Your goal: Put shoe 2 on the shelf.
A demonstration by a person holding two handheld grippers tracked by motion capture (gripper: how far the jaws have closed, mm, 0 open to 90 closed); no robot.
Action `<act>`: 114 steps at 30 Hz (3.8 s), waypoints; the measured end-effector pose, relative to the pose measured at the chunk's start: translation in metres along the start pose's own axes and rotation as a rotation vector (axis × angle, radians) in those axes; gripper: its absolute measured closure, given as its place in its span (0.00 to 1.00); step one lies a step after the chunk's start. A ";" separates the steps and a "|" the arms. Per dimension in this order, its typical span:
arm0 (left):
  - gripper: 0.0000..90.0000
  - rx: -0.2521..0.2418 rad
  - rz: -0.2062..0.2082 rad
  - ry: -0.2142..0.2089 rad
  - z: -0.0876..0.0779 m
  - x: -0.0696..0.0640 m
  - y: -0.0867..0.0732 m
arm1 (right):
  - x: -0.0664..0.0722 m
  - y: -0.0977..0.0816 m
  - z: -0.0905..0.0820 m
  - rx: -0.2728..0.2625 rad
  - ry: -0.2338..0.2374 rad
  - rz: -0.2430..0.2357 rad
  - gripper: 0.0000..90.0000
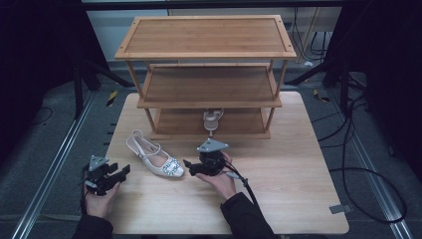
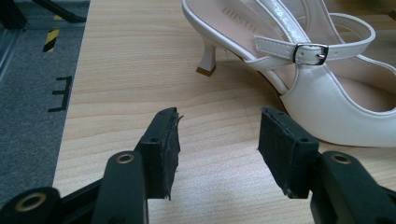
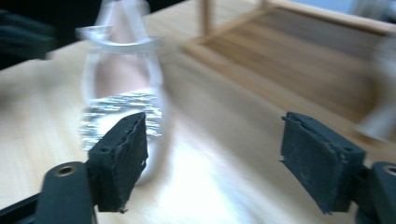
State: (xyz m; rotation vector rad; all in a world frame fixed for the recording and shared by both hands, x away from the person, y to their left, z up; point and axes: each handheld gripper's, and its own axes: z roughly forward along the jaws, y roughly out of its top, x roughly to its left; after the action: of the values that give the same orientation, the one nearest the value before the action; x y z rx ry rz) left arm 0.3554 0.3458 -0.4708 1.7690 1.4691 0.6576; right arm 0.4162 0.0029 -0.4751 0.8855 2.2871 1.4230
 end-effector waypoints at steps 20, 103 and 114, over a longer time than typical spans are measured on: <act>0.52 -0.002 0.003 -0.009 0.000 0.002 0.001 | 0.042 -0.010 0.057 0.147 0.077 -0.091 0.34; 0.91 0.070 0.177 -0.096 0.054 0.017 0.013 | -0.031 0.008 -0.044 0.075 0.040 -0.038 0.34; 0.97 0.061 0.209 -0.128 0.023 -0.001 -0.008 | -0.035 0.001 -0.055 0.091 0.023 -0.034 0.34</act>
State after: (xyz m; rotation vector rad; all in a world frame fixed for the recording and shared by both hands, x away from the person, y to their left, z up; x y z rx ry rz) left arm 0.3679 0.3410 -0.4909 1.9922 1.2410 0.5973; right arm 0.4135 -0.0573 -0.4508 0.8561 2.3894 1.3309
